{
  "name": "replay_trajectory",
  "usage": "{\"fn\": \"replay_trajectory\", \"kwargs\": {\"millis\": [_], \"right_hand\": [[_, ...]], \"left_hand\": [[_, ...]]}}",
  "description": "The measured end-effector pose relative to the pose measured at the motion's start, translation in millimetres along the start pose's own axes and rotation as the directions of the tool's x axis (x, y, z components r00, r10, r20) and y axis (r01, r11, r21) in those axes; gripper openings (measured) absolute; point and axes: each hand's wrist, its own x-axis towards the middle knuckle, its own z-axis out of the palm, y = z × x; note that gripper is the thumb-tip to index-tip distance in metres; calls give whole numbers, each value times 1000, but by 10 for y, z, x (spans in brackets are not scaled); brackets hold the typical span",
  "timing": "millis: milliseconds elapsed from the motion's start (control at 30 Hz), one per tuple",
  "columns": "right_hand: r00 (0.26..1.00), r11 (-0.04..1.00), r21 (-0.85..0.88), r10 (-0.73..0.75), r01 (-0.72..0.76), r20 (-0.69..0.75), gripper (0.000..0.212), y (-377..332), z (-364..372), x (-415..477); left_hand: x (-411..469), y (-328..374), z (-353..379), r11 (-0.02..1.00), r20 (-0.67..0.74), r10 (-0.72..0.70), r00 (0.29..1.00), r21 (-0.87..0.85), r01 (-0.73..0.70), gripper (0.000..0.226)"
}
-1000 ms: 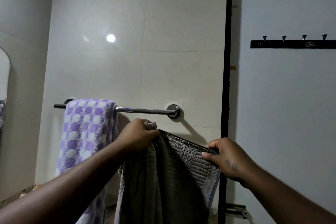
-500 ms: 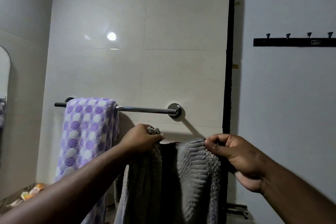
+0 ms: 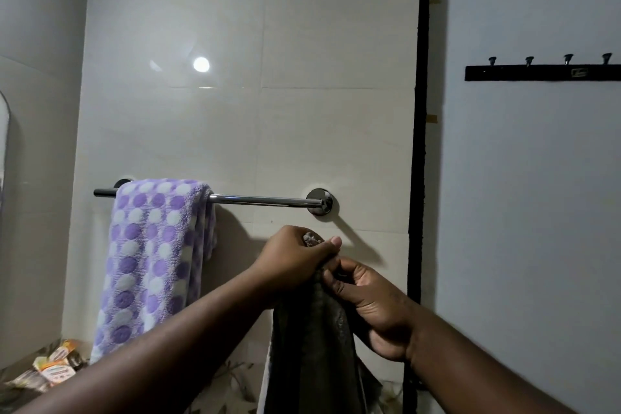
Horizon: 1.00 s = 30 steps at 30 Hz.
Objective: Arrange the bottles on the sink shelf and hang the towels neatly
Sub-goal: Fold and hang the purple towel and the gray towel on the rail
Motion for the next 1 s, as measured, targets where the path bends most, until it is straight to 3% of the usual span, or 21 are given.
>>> {"fn": "replay_trajectory", "kwargs": {"millis": [133, 267, 400, 500, 567, 667, 767, 867, 1000], "right_hand": [[997, 999, 46, -6, 10, -81, 32, 55, 27, 12], [968, 996, -23, -93, 90, -234, 30, 53, -44, 46], [940, 989, -25, -145, 145, -309, 13, -63, -185, 11], [928, 986, -23, -165, 167, -333, 5, -166, -295, -48], [918, 984, -39, -174, 171, -356, 5, -206, -354, -78], [922, 988, -56, -156, 146, -354, 7, -196, -388, -62], [949, 994, -93, -76, 50, -305, 5, -134, -387, -22], [933, 947, -317, -71, -47, -352, 11, -115, -419, -4], [809, 732, -666, -299, -147, -507, 12, -213, -496, -12]], "left_hand": [[-4, -38, -8, 998, -121, 11, 993, 58, -4, 45], [3, -100, -156, 924, -106, 85, 991, 380, -39, 59], [-14, -156, -391, 878, 137, -95, 986, 479, 18, 75], [-63, -202, -639, 873, 310, -137, 941, 487, -33, 55], [-113, -227, -795, 936, 363, -93, 927, 348, -42, 42], [-201, -231, -853, 987, 424, -25, 905, -131, 89, 23], [-276, -220, -784, 921, 402, 78, 912, -379, 89, 16], [-330, -176, -732, 838, 430, 73, 900, -515, 178, 15], [-372, -157, -619, 706, 362, -73, 929, -639, 304, 10]]}}
